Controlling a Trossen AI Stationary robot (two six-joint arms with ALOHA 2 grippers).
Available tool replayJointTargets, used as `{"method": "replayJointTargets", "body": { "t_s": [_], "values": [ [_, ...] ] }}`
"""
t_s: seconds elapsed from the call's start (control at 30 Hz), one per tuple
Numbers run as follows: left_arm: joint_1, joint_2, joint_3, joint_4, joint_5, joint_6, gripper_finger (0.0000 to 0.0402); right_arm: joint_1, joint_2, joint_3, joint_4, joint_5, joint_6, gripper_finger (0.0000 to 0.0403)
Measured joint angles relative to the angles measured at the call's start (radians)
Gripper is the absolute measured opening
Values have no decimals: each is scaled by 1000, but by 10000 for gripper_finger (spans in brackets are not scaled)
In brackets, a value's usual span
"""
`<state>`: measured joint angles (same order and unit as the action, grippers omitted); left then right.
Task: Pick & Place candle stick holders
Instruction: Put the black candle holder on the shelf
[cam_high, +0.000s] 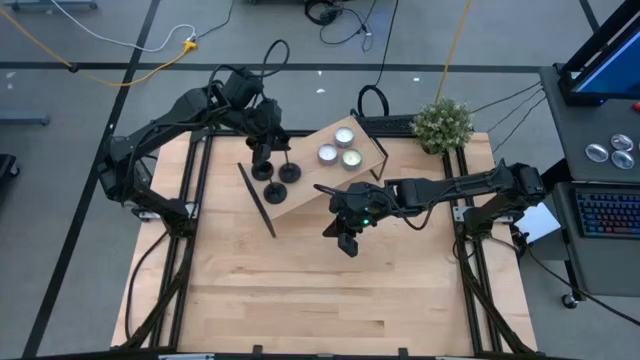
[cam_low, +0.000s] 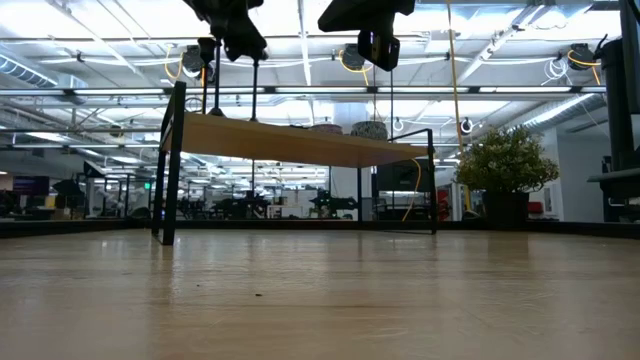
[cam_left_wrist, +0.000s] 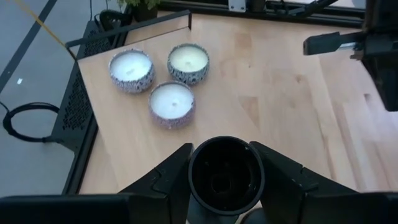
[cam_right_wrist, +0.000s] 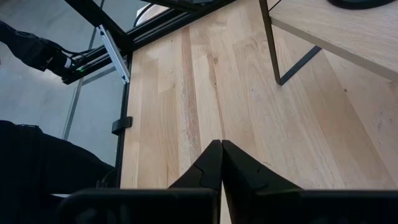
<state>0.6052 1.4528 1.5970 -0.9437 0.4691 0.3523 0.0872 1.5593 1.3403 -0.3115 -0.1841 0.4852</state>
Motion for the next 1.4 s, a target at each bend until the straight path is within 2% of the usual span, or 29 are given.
{"method": "replayJointTargets", "body": {
  "t_s": [0.7,1.2,1.4],
  "values": [
    [0,0,0,-24,-8,5,160,0,0,0,0,0,0,0],
    [0,-8,0,-16,-8,3,231,0,0,0,0,0,0,0],
    [-1,-56,2,54,-27,0,250,5,0,0,0,0,0,0]
  ]
}}
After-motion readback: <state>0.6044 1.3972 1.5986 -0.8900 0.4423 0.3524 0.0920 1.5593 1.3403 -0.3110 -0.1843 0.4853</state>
